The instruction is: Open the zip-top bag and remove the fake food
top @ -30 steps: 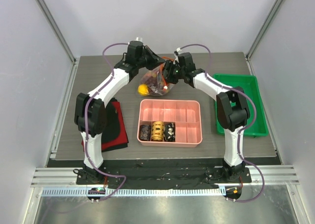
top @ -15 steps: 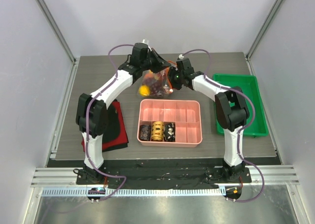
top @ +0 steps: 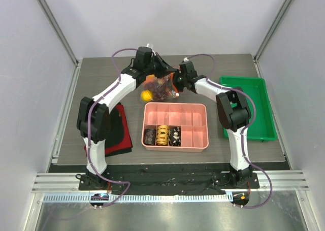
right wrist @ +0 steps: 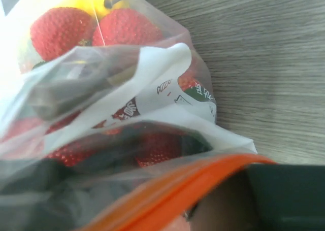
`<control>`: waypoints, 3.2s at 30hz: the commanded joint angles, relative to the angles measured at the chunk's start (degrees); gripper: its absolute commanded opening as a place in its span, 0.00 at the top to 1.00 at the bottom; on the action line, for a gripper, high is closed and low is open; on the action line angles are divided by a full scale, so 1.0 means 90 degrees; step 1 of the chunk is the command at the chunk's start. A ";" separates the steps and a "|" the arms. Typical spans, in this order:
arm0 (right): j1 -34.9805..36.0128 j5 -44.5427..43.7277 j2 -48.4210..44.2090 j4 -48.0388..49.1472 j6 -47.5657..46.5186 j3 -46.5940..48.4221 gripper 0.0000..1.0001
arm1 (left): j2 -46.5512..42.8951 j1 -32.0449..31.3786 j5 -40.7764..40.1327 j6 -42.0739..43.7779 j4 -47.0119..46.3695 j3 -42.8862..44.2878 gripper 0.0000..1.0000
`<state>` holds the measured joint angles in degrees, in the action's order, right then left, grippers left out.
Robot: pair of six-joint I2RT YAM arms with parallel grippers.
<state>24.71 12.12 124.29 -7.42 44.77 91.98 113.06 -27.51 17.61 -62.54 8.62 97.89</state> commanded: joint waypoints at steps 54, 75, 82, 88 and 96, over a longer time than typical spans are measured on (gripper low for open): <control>-0.2657 -0.3406 -0.6573 -0.5308 -0.2416 -0.0952 0.99 | -0.0667 0.0859 0.0485 0.1246 0.0556 0.0287 1.00; -0.3214 -0.3875 -0.5910 -0.4127 -0.2124 -0.3638 0.71 | -0.0794 0.0830 0.0681 0.0807 0.0175 -0.0066 1.00; -0.3214 -0.3866 -0.5734 -0.4078 -0.2348 -0.3630 0.32 | -0.0804 0.0791 0.0720 0.0680 0.0087 -0.0085 1.00; -0.3088 -0.3644 -0.5831 -0.4361 -0.2709 -0.2714 0.05 | -0.0853 0.0674 0.0700 0.0660 0.0038 -0.0173 1.00; -0.1223 -0.2472 -0.5637 -0.3183 -0.1568 -0.1862 0.16 | -0.0785 0.0469 0.0671 0.0446 -0.0060 0.0022 1.00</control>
<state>7.51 -17.30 72.79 -44.51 24.95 71.22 108.55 -22.17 22.55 -57.01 12.03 96.23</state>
